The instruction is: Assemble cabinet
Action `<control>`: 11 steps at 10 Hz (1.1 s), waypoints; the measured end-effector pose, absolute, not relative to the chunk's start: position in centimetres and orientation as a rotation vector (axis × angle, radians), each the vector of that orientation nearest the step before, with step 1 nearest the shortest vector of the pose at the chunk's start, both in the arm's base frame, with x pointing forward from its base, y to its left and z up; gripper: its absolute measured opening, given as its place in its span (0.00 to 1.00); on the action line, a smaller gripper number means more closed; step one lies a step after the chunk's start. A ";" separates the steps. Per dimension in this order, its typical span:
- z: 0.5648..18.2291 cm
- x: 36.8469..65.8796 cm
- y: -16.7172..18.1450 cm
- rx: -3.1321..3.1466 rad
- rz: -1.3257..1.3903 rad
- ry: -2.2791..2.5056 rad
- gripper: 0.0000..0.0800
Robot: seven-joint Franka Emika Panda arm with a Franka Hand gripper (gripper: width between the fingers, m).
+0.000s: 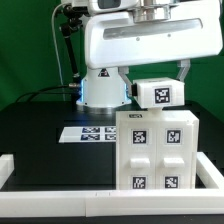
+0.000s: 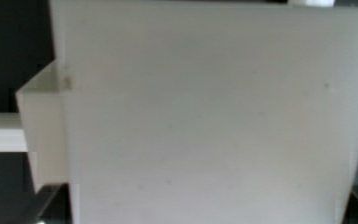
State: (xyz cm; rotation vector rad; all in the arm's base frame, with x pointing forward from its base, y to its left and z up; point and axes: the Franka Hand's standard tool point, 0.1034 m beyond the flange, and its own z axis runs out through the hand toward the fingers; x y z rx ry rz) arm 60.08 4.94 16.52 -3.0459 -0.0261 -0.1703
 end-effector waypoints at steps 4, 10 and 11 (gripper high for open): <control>15.6 59.8 4.7 -3.048 -0.211 -0.032 0.70; 15.6 60.2 4.9 -3.046 -0.248 -0.020 0.70; 15.6 60.2 4.9 -3.045 -0.247 -0.008 0.70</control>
Offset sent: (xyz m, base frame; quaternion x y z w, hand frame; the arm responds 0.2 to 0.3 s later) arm 0.0043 0.0015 -0.0135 0.0120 0.0078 -0.0055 0.9999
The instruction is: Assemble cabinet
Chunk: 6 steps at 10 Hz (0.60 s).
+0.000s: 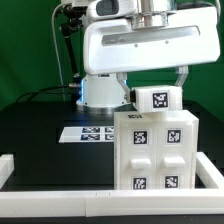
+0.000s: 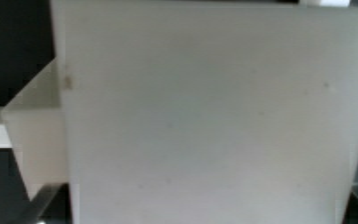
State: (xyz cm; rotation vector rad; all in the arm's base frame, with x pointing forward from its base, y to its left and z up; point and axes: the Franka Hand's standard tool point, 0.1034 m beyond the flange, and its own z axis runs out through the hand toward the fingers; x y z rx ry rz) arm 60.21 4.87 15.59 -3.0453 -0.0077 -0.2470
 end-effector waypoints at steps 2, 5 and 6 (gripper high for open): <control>15.6 60.2 4.9 -3.045 -0.251 -0.011 0.70; 15.6 60.2 4.9 -3.044 -0.250 0.007 0.70; 15.6 60.2 4.9 -3.044 -0.250 0.013 0.70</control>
Offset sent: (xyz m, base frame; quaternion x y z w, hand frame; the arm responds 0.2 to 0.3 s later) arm 0.0000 0.0000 0.0000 0.0000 0.0000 0.0000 1.0000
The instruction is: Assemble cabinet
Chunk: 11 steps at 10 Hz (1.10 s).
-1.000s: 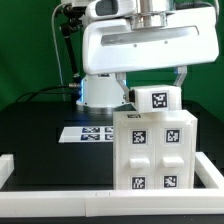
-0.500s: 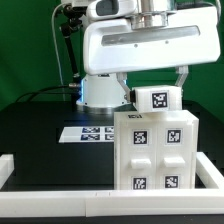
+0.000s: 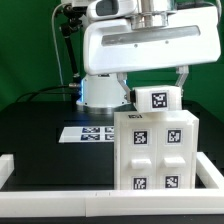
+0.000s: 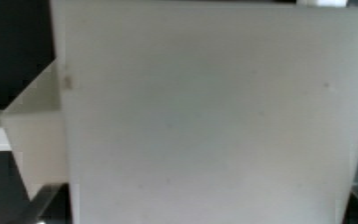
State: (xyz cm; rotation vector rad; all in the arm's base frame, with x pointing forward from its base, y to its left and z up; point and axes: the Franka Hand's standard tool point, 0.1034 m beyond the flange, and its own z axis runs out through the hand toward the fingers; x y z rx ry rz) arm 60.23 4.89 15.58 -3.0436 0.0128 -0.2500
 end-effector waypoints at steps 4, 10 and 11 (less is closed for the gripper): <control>15.6 60.3 5.2 -2.951 -0.265 0.512 0.70; 15.6 60.6 5.6 -2.714 -0.263 1.090 0.70; 15.6 60.6 5.6 -2.647 -0.242 1.201 0.70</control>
Offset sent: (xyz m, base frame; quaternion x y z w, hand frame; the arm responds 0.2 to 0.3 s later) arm -0.0115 -0.0012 -0.0085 -0.0012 0.0137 0.2648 0.9642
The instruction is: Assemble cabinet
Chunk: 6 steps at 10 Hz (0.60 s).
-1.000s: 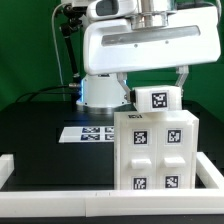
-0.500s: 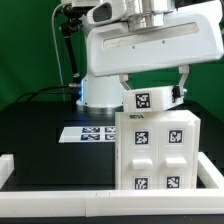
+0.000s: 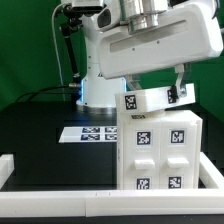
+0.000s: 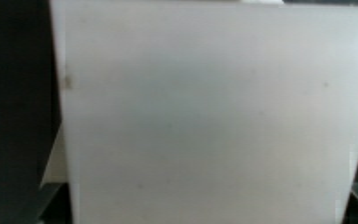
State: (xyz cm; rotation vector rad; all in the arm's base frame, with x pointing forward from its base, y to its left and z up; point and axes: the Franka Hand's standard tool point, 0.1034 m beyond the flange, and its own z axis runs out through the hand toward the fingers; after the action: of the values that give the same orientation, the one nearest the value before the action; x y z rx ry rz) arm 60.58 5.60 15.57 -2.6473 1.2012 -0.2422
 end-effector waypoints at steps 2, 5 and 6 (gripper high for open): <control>15.6 60.6 5.6 -2.498 -0.198 1.428 0.70; 15.5 60.5 5.9 -2.256 -0.134 1.747 0.70; 15.5 60.5 6.0 -2.172 -0.113 1.839 0.70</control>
Offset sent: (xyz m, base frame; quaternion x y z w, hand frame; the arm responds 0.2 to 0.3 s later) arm -0.0074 -0.0041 -0.0120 -0.0450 -0.0111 0.2541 0.9661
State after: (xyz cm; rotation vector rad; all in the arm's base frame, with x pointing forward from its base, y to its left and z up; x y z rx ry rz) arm 60.53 5.97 15.51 -2.1724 1.8388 -0.1134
